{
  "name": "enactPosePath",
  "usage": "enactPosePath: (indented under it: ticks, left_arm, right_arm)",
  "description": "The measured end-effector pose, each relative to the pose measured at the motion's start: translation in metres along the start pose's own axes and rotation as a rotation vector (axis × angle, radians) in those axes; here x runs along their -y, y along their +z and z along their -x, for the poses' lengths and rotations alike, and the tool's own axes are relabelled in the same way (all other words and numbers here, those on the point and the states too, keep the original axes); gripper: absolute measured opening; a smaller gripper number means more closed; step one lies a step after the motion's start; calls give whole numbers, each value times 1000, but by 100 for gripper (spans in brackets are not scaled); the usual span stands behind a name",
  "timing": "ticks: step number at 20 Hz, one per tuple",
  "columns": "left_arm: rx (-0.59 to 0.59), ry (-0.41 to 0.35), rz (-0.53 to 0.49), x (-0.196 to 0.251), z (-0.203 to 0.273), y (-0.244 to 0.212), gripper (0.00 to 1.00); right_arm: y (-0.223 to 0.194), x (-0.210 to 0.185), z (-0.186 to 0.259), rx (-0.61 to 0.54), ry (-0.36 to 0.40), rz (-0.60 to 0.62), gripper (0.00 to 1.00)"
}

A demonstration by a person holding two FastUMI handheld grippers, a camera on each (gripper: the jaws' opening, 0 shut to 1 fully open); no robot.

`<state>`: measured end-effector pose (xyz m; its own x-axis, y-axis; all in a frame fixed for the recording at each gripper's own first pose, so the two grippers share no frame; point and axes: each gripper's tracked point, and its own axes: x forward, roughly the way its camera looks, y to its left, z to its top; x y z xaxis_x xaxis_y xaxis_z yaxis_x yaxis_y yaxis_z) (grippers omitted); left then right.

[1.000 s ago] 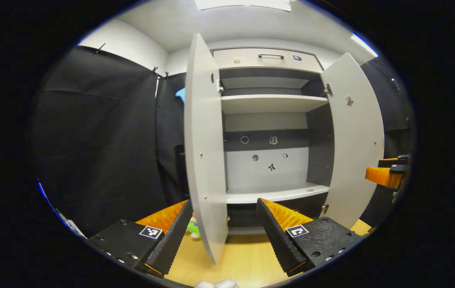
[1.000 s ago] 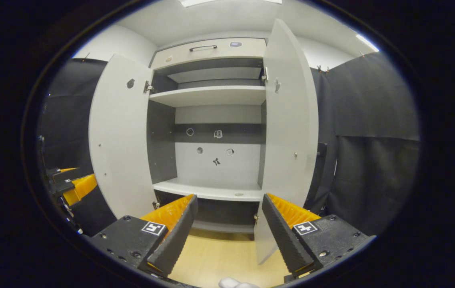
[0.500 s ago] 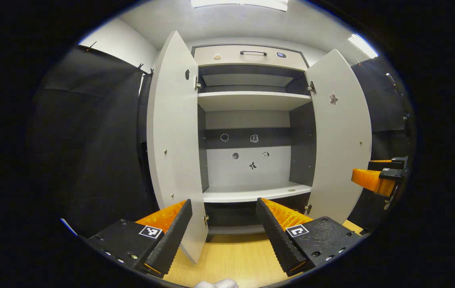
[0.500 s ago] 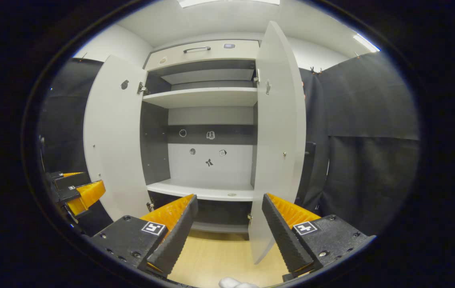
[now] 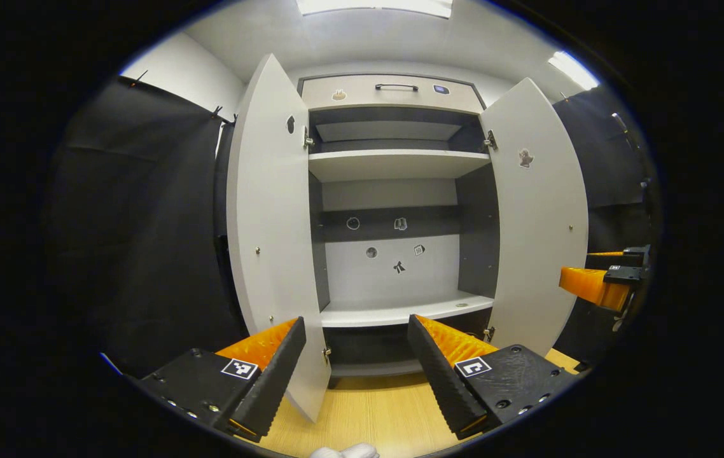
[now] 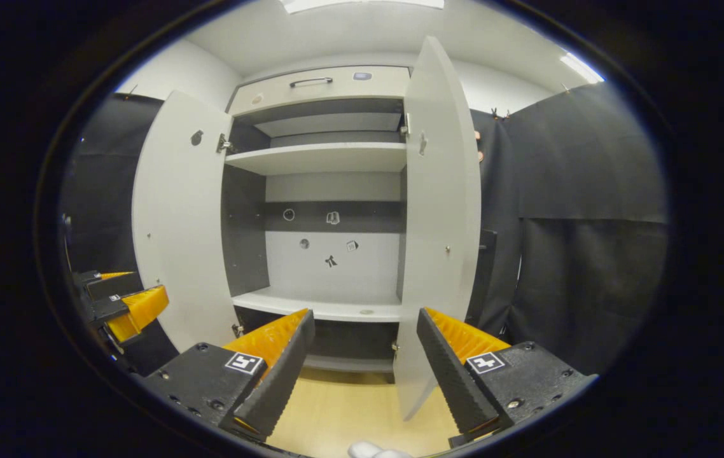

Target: Open the right door of the double-door shoe cabinet with the right hand, and open the left door with the left hand.

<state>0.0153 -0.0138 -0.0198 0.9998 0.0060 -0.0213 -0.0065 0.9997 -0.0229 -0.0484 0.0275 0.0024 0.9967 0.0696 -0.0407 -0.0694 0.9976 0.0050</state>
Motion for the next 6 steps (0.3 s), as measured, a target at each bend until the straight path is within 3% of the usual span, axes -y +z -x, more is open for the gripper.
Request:
enactPosePath:
  ticks: [6]
  left_arm:
    - [1,-5,-5,4,-2,5,96]
  right_arm:
    - [1,2,0,-2,3,-4,99]
